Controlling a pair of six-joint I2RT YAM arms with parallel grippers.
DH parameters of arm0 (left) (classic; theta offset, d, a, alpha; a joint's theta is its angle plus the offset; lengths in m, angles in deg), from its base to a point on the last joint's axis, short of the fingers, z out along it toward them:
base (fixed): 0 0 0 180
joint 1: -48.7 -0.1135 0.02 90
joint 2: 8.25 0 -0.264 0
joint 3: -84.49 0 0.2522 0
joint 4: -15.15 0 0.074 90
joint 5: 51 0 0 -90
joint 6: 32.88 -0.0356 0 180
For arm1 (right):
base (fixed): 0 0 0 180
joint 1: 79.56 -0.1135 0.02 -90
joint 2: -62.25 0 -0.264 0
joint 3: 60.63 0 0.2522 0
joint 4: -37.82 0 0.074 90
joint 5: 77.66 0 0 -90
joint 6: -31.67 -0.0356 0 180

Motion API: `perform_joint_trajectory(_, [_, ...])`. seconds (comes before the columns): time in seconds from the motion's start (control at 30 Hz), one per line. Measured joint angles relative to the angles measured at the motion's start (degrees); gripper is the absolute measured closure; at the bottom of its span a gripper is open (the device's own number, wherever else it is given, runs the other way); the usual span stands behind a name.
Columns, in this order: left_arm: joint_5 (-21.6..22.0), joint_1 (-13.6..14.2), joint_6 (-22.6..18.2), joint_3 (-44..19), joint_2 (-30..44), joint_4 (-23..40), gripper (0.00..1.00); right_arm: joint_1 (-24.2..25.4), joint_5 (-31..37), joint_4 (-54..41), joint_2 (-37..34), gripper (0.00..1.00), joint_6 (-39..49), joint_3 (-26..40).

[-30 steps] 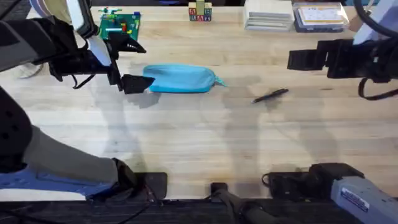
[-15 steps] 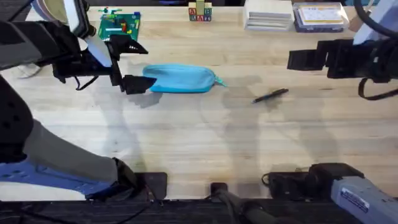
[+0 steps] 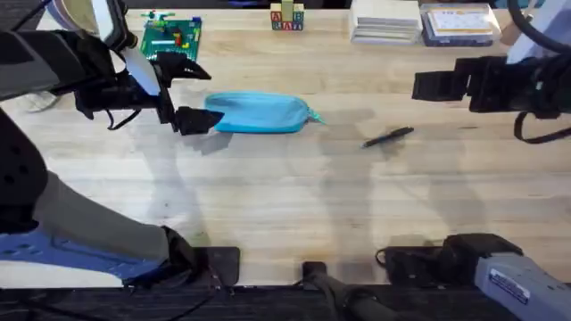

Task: Unzip the bag, pick up the pens from the table one at a time and place them inside, then zip the bag closed.

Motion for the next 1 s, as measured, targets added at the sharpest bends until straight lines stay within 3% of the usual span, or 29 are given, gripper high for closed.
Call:
perform_joint_trajectory(0.17, [0.2,0.0,0.0,0.0,0.0,-0.1,0.007,0.0,0.0,0.0,0.0,0.004,0.0,0.0])
perform_joint_trajectory(0.2, [0.2,0.0,0.4,0.0,0.0,-0.2,0.071,0.0,0.0,0.0,0.0,0.004,0.0,0.0])
perform_joint_trajectory(0.4, [0.2,0.0,0.6,0.0,0.0,-0.2,0.913,0.0,0.0,0.0,0.0,0.004,0.0,0.0])
perform_joint_trajectory(0.43, [0.2,0.1,0.6,0.0,0.0,-0.2,0.945,0.0,0.0,0.0,0.0,0.004,0.0,0.0])
perform_joint_trajectory(1.0, [0.2,0.1,0.8,0.0,0.0,0.0,0.958,0.0,-0.1,0.0,0.0,0.003,0.0,0.0])
